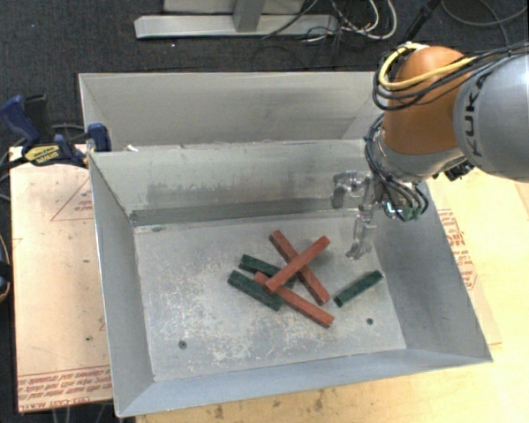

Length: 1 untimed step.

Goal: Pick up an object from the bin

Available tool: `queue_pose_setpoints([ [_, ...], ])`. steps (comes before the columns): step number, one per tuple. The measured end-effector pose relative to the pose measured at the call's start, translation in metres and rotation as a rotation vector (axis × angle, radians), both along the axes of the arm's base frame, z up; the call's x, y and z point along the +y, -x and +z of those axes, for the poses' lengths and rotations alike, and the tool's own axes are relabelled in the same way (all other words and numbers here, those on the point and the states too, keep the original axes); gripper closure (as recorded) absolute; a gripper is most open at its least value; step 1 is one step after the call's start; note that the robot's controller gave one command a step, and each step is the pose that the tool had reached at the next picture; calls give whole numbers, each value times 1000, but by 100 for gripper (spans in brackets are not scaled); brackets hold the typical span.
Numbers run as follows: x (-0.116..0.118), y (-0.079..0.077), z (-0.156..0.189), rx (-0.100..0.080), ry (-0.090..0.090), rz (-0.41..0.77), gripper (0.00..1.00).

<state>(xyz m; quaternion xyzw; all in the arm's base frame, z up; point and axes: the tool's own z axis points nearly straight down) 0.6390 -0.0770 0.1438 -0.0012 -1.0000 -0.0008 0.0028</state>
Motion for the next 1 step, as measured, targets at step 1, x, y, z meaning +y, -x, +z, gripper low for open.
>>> queue_pose_setpoints([
  [1,0,-2,5,-8,1,1,0],
])
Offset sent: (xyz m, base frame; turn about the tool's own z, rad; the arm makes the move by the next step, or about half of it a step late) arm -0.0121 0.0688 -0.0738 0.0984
